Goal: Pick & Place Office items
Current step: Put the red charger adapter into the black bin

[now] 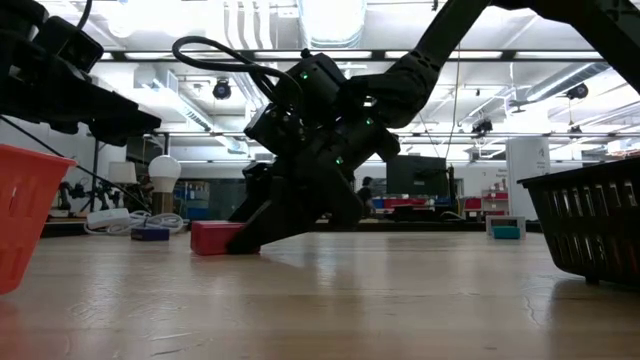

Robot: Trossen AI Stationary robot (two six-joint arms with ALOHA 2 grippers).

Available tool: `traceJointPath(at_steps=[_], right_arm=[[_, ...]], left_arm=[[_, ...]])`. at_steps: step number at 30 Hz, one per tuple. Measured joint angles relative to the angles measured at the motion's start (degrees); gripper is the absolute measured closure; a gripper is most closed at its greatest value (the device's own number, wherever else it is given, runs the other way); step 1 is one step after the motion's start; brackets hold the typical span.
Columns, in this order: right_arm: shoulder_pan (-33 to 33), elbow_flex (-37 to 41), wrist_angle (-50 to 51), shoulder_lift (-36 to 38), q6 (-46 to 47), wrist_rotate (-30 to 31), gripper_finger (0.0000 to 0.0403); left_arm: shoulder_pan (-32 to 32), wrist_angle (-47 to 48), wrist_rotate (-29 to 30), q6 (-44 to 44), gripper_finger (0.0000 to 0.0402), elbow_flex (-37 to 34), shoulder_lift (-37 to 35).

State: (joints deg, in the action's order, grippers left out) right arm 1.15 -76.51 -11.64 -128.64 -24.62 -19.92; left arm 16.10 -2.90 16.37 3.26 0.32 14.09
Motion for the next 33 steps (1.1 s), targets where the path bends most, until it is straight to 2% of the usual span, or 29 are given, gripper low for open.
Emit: traceJointPath(at_steps=[7,13,17,24,28,33], right_arm=[[0.0,0.1,0.6,1.0,1.2,0.7,0.0186],[0.0,0.2,1.9,5.2,9.0,2.9,0.0186],[-0.6,0.1,6.2,8.5,11.6,7.0,0.0186],[-3.9,0.2,18.2,16.3,19.1,19.0,0.0186],[-6.6,0.2,26.1,20.5,28.2,25.4,0.0186],[-9.8,0.2,35.8,25.0,41.9,30.4,0.0186]], left_arm=[[0.0,0.0,0.0,0.0,0.0149,0.0,0.0],[0.0,0.0,0.1,0.0,0.0149,0.0,0.0],[0.0,0.0,0.1,0.0,0.0149,0.0,0.0],[0.0,0.0,0.1,0.0,0.0149,0.0,0.1],[0.0,0.0,0.1,0.0,0.0149,0.0,0.1],[0.0,0.0,0.1,0.0,0.0149,0.0,0.1]])
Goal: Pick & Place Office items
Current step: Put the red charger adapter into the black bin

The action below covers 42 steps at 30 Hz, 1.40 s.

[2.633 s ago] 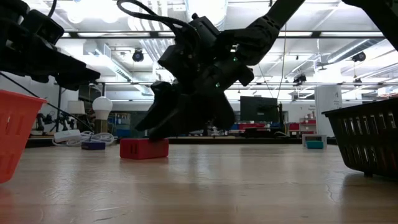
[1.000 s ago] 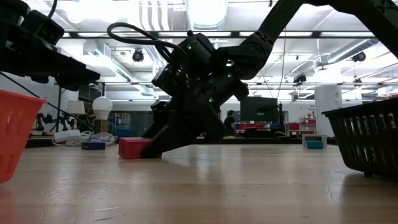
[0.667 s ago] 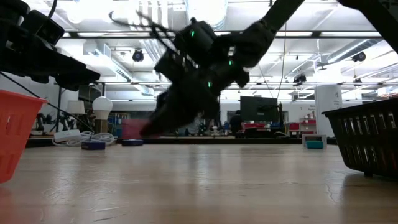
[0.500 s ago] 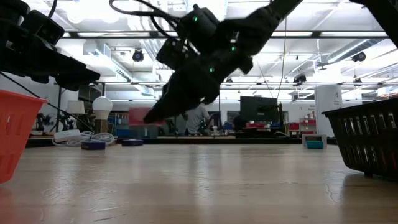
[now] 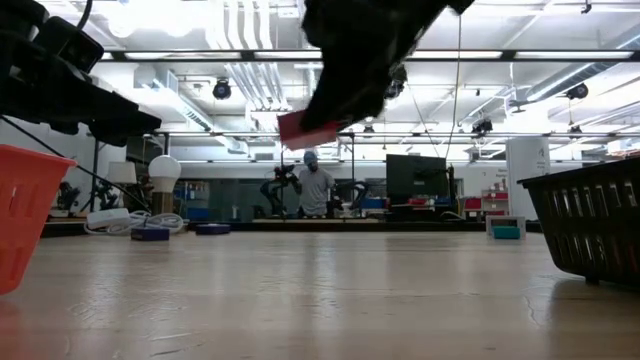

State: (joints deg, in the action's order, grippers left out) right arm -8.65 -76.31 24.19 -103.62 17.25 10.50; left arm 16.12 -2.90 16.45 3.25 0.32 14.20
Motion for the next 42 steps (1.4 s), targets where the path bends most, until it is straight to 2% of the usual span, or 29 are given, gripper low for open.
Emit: traceJointPath(at_steps=[6,17,22,26,35,42], right_arm=[[-4.4,0.1,10.0,2.9,15.2,0.5,0.0186],[-15.0,-1.6,20.5,3.8,42.3,5.1,0.0186],[-20.2,-4.1,26.7,3.8,53.7,11.5,0.0186],[-23.8,-4.8,30.1,3.8,63.8,13.6,0.0186],[-30.2,-4.6,32.9,3.8,81.2,13.6,0.0186],[-33.9,-4.7,33.1,2.8,90.6,12.0,0.0186]], left_arm=[[0.0,0.0,0.0,0.0,0.0149,0.0,0.2],[0.0,0.0,0.0,0.0,0.0149,0.0,0.2],[0.0,0.0,0.0,0.0,0.0149,0.0,0.2],[0.0,0.0,0.0,0.0,0.0149,0.0,0.2],[0.0,0.0,0.0,0.0,0.0149,0.0,0.2],[0.0,0.0,0.0,0.0,0.0149,0.0,0.2]])
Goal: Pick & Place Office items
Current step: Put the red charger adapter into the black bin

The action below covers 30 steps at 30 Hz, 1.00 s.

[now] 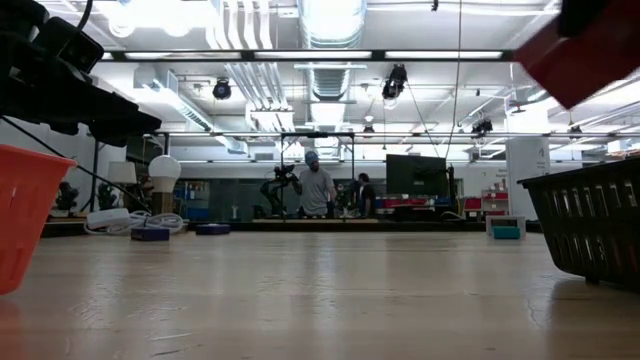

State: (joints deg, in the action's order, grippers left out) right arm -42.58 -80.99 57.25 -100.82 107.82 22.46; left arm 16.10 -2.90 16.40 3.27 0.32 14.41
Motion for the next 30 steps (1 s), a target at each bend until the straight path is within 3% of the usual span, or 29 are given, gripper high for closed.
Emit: traceJointPath(at_steps=[5,30], right_arm=[[-1.5,0.0,0.0,-1.9,4.0,-3.1,0.0186],[-0.6,2.4,2.4,-6.1,11.0,-3.0,0.0186]], left_arm=[[0.0,0.0,0.0,0.0,0.0149,0.0,0.0],[0.0,0.0,0.0,0.0,0.0149,0.0,0.0]])
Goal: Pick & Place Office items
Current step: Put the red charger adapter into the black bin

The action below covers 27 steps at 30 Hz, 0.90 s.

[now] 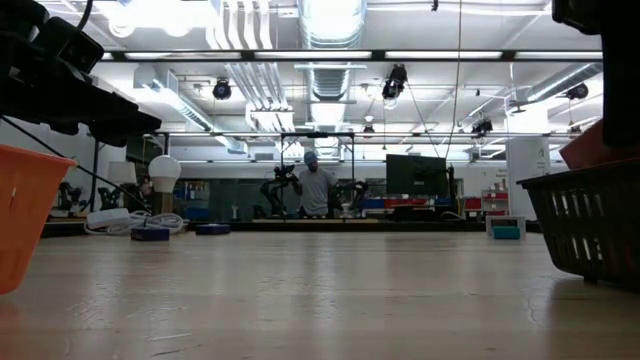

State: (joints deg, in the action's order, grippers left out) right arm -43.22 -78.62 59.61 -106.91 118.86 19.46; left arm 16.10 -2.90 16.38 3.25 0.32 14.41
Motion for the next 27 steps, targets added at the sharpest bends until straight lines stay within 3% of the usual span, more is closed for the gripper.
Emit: traceJointPath(at_steps=[27], right_arm=[[0.5,3.1,-3.6,-0.1,-0.3,-1.9,0.0181]], left_arm=[[0.0,0.0,0.0,0.0,0.0149,0.0,0.0]])
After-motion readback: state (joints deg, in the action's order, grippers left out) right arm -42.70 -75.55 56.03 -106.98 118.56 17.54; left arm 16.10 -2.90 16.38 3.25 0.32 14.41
